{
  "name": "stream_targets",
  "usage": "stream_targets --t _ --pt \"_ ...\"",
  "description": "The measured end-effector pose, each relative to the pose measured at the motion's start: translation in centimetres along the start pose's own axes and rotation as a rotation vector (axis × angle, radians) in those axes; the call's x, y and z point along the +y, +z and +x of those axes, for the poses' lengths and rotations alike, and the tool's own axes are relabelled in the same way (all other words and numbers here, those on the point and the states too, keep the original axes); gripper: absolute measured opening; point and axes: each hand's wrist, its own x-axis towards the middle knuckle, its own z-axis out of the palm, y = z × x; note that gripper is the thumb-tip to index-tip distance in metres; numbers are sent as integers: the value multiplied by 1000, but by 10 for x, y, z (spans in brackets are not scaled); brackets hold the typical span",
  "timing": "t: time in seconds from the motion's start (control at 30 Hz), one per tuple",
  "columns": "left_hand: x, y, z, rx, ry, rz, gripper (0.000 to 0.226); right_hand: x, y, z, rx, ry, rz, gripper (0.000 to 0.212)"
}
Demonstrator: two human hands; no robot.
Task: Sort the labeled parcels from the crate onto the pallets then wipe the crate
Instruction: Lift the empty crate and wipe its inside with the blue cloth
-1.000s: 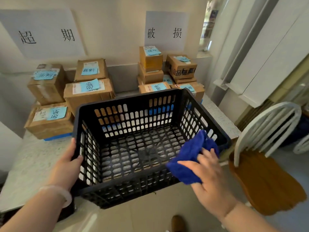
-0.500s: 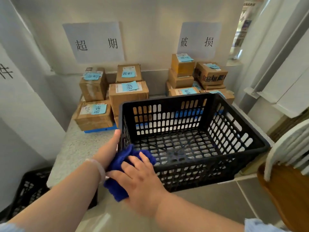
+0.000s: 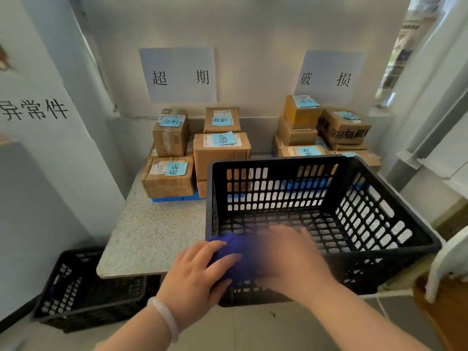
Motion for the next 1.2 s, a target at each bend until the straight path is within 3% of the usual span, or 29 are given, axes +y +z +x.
stream_targets --t 0.1,0.13,0.23,0.37,0.5,0.6,0.77,0.9,1.0,1.03,1.1,1.13,1.2 --pt "-10 -5 10 -3 55 -5 34 30 -4 -6 -36 4 -79 39" --pt "-12 -6 15 2 38 -62 29 35 -1 -6 -21 -12 -70 32" --pt "-22 -8 31 11 -62 -180 23 40 9 -4 99 -12 -40 31" --pt "-44 -12 59 -59 -86 -155 21 41 9 -6 93 -20 -2 31" --pt "-64 -9 101 -25 -197 -146 21 41 6 -3 71 -30 44 28" --pt "-78 -3 129 -7 -258 -128 22 41 2 -4 -22 -3 72 25" --pt "-108 3 171 -5 -386 -148 23 41 -10 15 -136 -106 73 20" --pt "-130 11 210 16 -461 -136 24 56 -10 37 -312 -175 -68 34" --pt "-140 16 230 43 -562 -159 25 71 12 35 -511 -156 -46 27" --pt "-142 17 235 57 -603 -179 25 77 27 34 -490 -200 -37 21" --pt "-142 20 242 76 -663 -193 25 82 34 27 -554 -112 -74 20" --pt "-140 21 244 70 -680 -186 24 85 40 24 -452 -100 -112 21" --pt "-136 20 244 56 -698 -203 22 76 21 26 -616 -78 97 15"
